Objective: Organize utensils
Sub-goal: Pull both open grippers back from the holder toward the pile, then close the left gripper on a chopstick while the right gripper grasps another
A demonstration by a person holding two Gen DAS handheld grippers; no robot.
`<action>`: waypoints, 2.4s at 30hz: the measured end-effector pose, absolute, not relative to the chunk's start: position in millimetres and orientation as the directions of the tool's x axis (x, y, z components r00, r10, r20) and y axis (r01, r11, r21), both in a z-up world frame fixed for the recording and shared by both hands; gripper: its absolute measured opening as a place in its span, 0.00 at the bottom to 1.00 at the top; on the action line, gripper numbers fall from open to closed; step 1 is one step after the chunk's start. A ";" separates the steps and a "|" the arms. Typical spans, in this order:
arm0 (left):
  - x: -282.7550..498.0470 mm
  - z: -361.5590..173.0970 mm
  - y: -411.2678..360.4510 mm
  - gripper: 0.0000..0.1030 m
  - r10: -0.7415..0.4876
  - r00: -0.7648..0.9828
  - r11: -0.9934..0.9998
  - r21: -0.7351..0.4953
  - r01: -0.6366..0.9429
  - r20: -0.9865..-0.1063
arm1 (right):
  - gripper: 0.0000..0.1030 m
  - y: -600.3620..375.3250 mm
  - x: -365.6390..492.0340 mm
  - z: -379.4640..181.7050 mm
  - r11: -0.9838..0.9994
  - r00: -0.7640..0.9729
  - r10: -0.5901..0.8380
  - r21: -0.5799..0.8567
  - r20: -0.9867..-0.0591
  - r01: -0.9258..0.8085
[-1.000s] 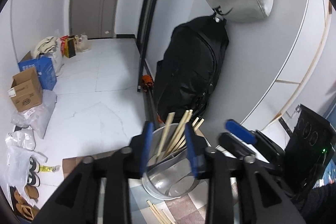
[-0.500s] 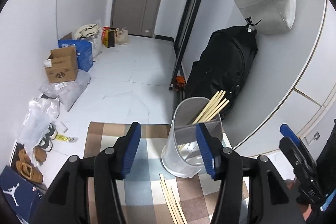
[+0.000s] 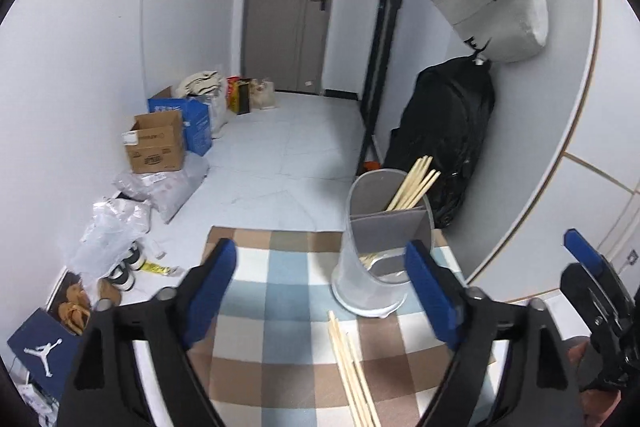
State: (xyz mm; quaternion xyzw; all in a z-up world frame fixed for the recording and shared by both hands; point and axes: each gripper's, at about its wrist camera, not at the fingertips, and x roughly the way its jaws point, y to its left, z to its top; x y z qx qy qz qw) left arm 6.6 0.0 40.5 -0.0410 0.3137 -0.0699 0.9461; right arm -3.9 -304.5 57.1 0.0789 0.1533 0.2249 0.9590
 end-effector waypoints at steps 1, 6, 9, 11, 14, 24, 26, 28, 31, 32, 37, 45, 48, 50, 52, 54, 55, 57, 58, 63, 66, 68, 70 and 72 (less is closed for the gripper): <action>4.3 38.3 0.6 0.85 -0.155 0.793 0.987 -0.122 0.102 -0.589 | 1.00 -303.4 -6.1 55.2 0.886 0.850 0.457 0.216 -0.262 -0.410; -3.0 25.9 1.2 0.85 -0.158 0.786 0.987 -0.127 0.101 -0.598 | 1.00 -300.9 -12.0 43.4 0.885 0.841 0.463 0.205 -0.279 -0.419; -6.8 15.5 -0.6 0.85 -0.154 0.775 0.988 -0.117 0.104 -0.613 | 1.00 -301.3 -17.2 32.9 0.886 0.841 0.461 0.202 -0.284 -0.417; -8.6 9.2 -1.5 0.85 -0.155 0.766 0.988 -0.117 0.104 -0.624 | 1.00 -301.1 -18.3 27.1 0.893 0.842 0.449 0.194 -0.298 -0.407; -8.9 -1.8 -2.2 0.85 -0.158 0.747 0.987 -0.127 0.099 -0.646 | 1.00 -301.8 -19.3 24.0 0.904 0.851 0.425 0.190 -0.308 -0.382; 3.6 -44.3 -5.5 0.85 -0.159 0.662 0.987 -0.134 0.088 -0.733 | 1.00 -313.5 -6.3 11.2 0.911 0.847 0.403 0.244 -0.347 -0.334; 6.8 -51.7 -7.3 0.85 -0.157 0.637 0.988 -0.125 0.095 -0.754 | 1.00 -315.9 -1.6 8.5 0.903 0.834 0.417 0.266 -0.361 -0.337; 11.3 -61.1 -9.8 0.85 -0.136 0.603 0.991 -0.097 0.097 -0.786 | 1.00 -316.0 2.4 5.6 0.897 0.821 0.431 0.280 -0.375 -0.343; 21.3 -81.6 -11.7 0.85 -0.104 0.523 0.994 -0.067 0.091 -0.846 | 1.00 -315.6 7.0 1.4 0.906 0.822 0.414 0.267 -0.391 -0.329; 25.0 -89.0 -11.3 0.85 -0.095 0.493 0.995 -0.063 0.081 -0.865 | 1.00 -315.6 9.2 0.0 0.910 0.824 0.405 0.264 -0.396 -0.320; 33.5 -104.7 -11.0 0.85 -0.115 0.417 0.993 -0.096 0.067 -0.901 | 1.00 -313.7 23.3 -6.2 0.916 0.809 0.391 0.266 -0.439 -0.299; 35.4 -114.9 -28.4 0.85 -0.077 0.368 0.994 -0.043 0.098 -0.926 | 1.00 -310.9 38.7 -16.5 0.912 0.781 0.404 0.280 -0.477 -0.301; 36.5 -116.1 -31.2 0.85 -0.053 0.360 0.996 -0.021 0.092 -0.931 | 1.00 -314.3 41.7 -17.5 0.908 0.776 0.409 0.297 -0.480 -0.295; 34.7 -116.4 -30.8 0.81 -0.045 0.353 0.996 -0.017 0.084 -0.934 | 1.00 -316.0 44.0 -18.6 0.906 0.771 0.411 0.307 -0.486 -0.290; 34.1 -117.8 -30.0 0.76 -0.041 0.335 0.997 -0.016 0.078 -0.941 | 1.00 -316.1 46.4 -19.8 0.903 0.762 0.420 0.316 -0.493 -0.292; 33.0 -119.7 -27.7 0.76 -0.048 0.326 0.997 -0.027 0.071 -0.944 | 1.00 -315.3 48.1 -20.5 0.901 0.757 0.425 0.318 -0.497 -0.297; 32.0 -120.8 -27.6 0.76 -0.055 0.322 0.997 -0.033 0.072 -0.945 | 1.00 -314.7 48.3 -20.8 0.900 0.755 0.427 0.318 -0.498 -0.300; 31.1 -119.6 -28.4 0.76 -0.057 0.325 0.997 -0.037 0.069 -0.944 | 1.00 -313.6 49.8 -21.2 0.896 0.749 0.435 0.323 -0.499 -0.305; 32.0 -119.7 -29.1 0.76 -0.058 0.326 0.997 -0.037 0.070 -0.943 | 1.00 -313.3 50.4 -21.5 0.893 0.746 0.440 0.327 -0.499 -0.308; 37.0 -121.6 -31.7 0.76 -0.023 0.327 0.998 -0.001 0.067 -0.945 | 1.00 -311.5 52.1 -22.1 0.886 0.736 0.454 0.344 -0.502 -0.311; 42.0 -121.8 -31.4 0.75 -0.026 0.327 0.998 -0.003 0.069 -0.945 | 1.00 -311.4 51.1 -21.8 0.884 0.734 0.458 0.347 -0.501 -0.314; 46.9 -120.6 -29.7 0.66 -0.032 0.333 0.997 -0.007 0.077 -0.942 | 1.00 -311.6 51.0 -22.0 0.883 0.734 0.458 0.350 -0.502 -0.313; 53.2 -120.4 -28.3 0.56 -0.043 0.335 0.995 -0.011 0.095 -0.941 | 1.00 -312.7 51.8 -23.0 0.882 0.730 0.460 0.356 -0.505 -0.309; 57.6 -119.7 -30.0 0.49 -0.050 0.341 0.994 -0.014 0.107 -0.939 | 1.00 -314.5 53.3 -24.4 0.880 0.725 0.461 0.368 -0.511 -0.300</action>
